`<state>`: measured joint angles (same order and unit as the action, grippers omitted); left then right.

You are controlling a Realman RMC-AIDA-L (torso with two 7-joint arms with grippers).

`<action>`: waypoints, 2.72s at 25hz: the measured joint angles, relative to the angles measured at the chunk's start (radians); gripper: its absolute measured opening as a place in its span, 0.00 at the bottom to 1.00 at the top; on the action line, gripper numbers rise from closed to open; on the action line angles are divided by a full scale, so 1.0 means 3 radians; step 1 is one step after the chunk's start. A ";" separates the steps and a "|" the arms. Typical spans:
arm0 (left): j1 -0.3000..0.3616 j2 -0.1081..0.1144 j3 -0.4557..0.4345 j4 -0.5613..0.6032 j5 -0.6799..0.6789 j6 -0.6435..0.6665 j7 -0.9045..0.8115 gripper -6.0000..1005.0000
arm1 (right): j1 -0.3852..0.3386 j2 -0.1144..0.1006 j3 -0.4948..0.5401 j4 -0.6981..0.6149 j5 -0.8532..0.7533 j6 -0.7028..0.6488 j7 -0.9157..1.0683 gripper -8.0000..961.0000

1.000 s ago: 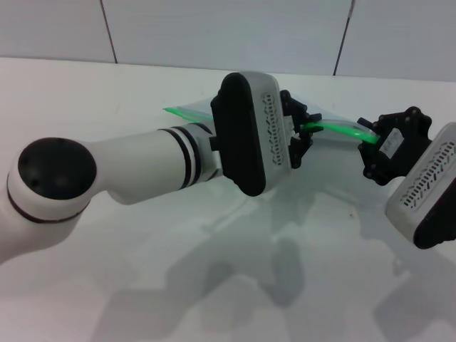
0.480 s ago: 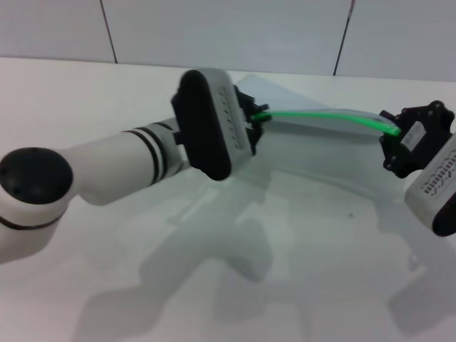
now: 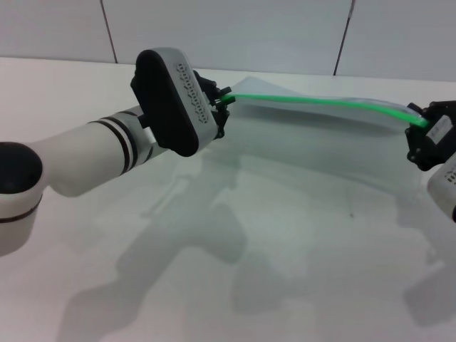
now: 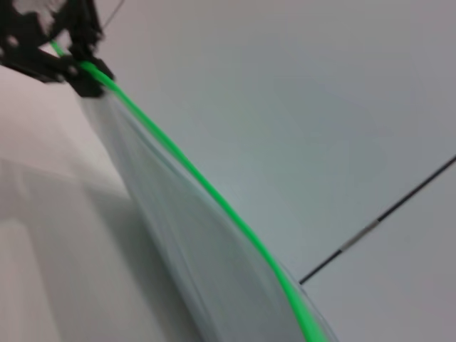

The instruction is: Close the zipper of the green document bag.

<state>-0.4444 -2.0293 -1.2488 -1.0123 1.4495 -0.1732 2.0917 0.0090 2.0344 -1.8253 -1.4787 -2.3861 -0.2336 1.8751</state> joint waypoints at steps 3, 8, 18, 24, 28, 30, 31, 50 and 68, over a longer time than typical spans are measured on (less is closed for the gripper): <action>0.0014 0.0002 -0.0030 0.0031 0.0000 0.0000 0.0001 0.14 | -0.0004 0.0003 0.0029 0.0037 0.0000 0.0048 0.0001 0.07; 0.0030 0.0005 -0.0075 0.0035 0.0000 0.0000 0.0002 0.16 | -0.0021 0.0005 0.0065 0.0051 -0.0002 0.0060 0.0002 0.09; 0.0045 0.0005 -0.0088 0.0039 0.0000 0.0001 0.0003 0.19 | -0.0025 0.0003 0.0074 0.0117 -0.0021 0.0182 0.0003 0.13; 0.0040 0.0002 -0.0089 0.0048 0.0001 -0.0003 0.0004 0.21 | 0.0026 -0.0002 0.0053 0.0190 -0.0029 0.0185 -0.0012 0.16; 0.0013 -0.0010 -0.0115 0.0075 -0.0017 0.0043 -0.0001 0.22 | 0.0079 0.0006 0.0029 0.0352 -0.0012 0.0372 0.0002 0.17; 0.0009 -0.0015 -0.0145 0.0061 -0.0147 0.0099 -0.0014 0.23 | 0.0071 0.0015 -0.0035 0.0457 0.0067 0.0683 0.0013 0.18; 0.0007 -0.0015 -0.0158 0.0052 -0.0221 0.0123 -0.0018 0.23 | 0.0066 0.0020 -0.0081 0.0528 0.0157 0.0907 0.0015 0.19; 0.0151 -0.0031 -0.0884 0.0513 -0.2795 -0.1735 0.0909 0.59 | 0.0714 -0.0017 -0.1278 0.2030 0.1523 0.3915 0.2244 0.69; 0.0365 -0.0043 -0.0424 0.0821 -0.4485 -0.1781 0.2275 0.78 | 0.1048 0.0017 -0.1783 0.2553 0.1811 0.4269 0.2367 0.75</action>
<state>-0.3349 -2.0423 -1.3760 -0.7658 0.1040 -0.7074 2.7742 0.3235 2.0394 -2.3602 -0.7128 -1.8427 1.0471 2.5852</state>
